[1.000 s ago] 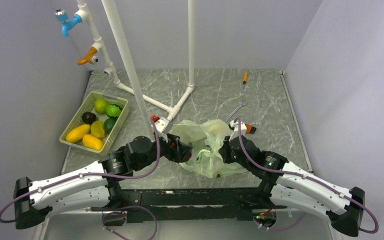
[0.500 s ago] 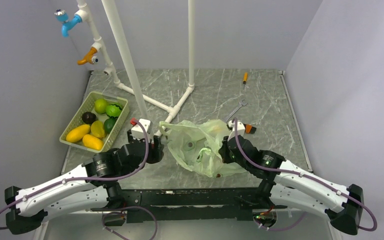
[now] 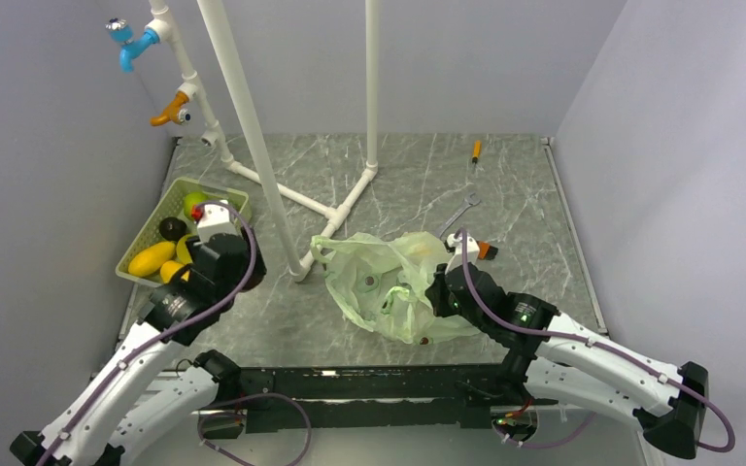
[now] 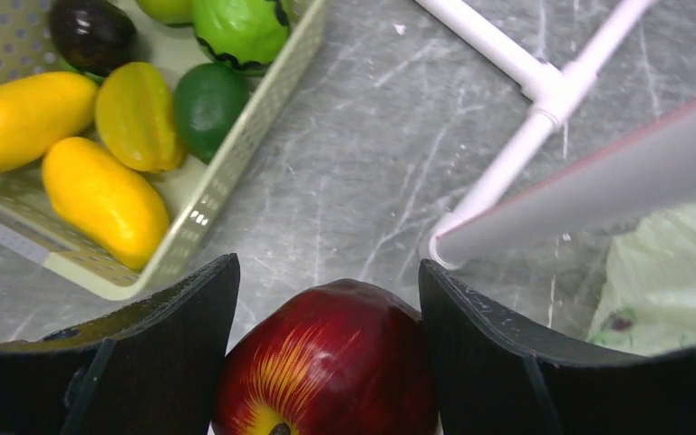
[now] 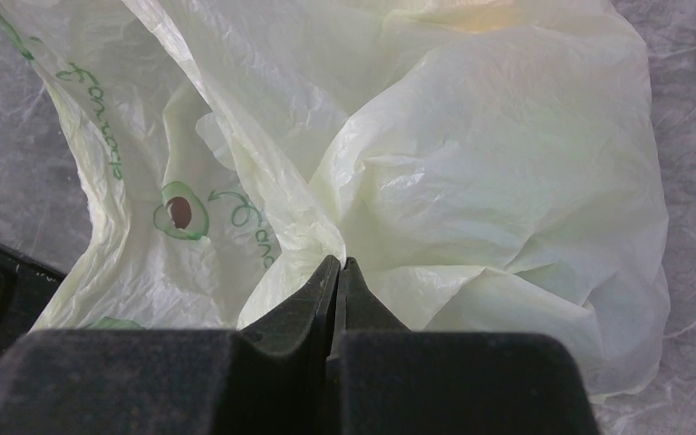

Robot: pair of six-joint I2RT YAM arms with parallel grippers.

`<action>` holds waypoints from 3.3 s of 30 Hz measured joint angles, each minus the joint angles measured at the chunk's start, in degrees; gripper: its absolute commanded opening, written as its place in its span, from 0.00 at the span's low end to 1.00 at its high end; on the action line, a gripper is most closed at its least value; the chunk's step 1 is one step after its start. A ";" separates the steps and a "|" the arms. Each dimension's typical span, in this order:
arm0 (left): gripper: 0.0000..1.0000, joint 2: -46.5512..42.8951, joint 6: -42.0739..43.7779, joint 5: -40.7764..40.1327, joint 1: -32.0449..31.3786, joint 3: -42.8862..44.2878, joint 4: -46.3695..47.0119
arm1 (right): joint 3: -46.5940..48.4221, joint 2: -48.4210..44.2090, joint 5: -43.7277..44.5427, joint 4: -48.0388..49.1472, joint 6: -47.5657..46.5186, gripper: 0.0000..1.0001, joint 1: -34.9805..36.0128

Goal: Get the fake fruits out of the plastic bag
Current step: Place the fake fruit in the bin, then adjust the plastic bag at the center of the board.

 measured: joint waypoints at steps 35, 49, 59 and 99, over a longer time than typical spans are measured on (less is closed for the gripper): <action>0.00 40.41 -3.39 21.88 57.44 18.34 13.79 | 2.40 3.26 0.07 -0.81 -0.68 0.00 0.00; 0.37 53.29 -0.22 29.46 57.53 22.43 13.20 | 2.82 1.77 -1.49 -0.76 -0.37 0.00 0.00; 0.99 54.36 -1.05 31.34 57.68 24.20 11.13 | 3.48 3.37 -2.60 -0.31 -0.20 0.00 0.00; 0.86 -16.92 -5.44 35.15 35.52 -15.06 13.40 | 3.58 0.76 -5.57 0.13 -3.61 0.00 0.00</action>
